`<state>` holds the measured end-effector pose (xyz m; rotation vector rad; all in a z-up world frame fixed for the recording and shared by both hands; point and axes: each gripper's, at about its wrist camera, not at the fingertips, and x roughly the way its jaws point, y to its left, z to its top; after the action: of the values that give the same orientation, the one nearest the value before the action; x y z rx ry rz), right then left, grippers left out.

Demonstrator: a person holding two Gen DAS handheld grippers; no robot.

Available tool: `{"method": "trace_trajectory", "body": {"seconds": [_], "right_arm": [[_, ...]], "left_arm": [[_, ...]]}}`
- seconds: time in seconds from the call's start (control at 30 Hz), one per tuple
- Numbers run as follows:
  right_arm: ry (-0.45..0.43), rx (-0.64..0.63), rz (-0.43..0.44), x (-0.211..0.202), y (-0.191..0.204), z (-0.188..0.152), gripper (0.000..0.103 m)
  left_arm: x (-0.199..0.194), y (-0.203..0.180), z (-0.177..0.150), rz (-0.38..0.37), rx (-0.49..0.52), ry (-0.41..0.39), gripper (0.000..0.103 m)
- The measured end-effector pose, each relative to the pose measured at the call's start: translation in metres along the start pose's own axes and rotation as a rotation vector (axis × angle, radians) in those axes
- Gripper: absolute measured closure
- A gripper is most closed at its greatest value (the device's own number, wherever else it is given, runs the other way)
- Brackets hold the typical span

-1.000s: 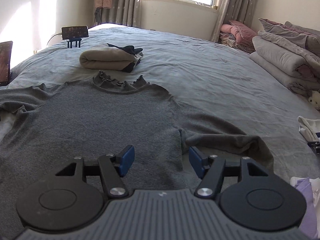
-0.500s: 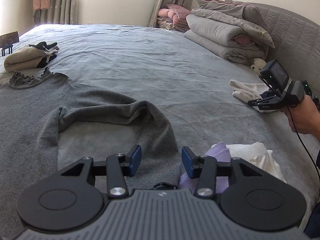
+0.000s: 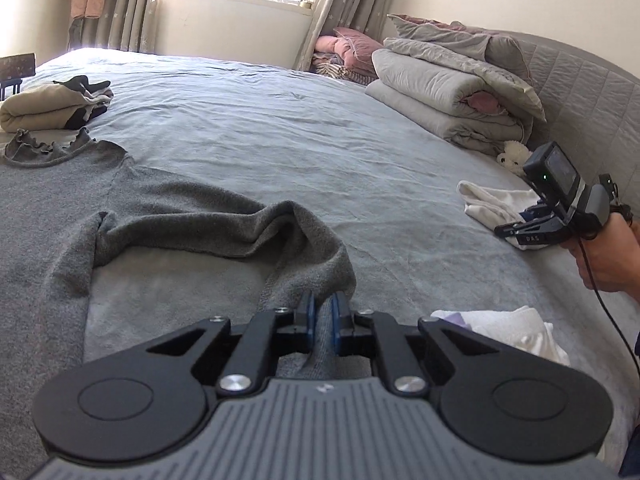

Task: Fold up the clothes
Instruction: 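Fold the held sleeve across the body toward the collar with the right gripper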

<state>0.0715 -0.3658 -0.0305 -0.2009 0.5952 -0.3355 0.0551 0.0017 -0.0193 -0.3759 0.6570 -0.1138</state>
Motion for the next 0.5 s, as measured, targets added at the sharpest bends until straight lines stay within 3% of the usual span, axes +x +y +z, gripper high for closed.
{"method": "trace_trajectory", "body": {"seconds": [0.1,0.2,0.37,0.5], "right_arm": [[-0.090,-0.122,0.016,-0.023,0.019,0.006,0.093],[-0.106,-0.231,0.084,-0.036,0.044,0.007,0.093],[-0.018,-0.282,0.271,-0.034,0.075,0.001,0.093],[0.033,-0.238,0.321,-0.032,0.072,0.005,0.083]], "left_arm": [[0.001,0.005,0.002,0.000,-0.028,0.011,0.025],[0.001,0.006,0.002,-0.001,-0.037,0.014,0.025],[0.000,0.004,0.001,-0.012,-0.027,0.020,0.025],[-0.001,0.005,0.002,-0.020,-0.023,0.028,0.025]]}}
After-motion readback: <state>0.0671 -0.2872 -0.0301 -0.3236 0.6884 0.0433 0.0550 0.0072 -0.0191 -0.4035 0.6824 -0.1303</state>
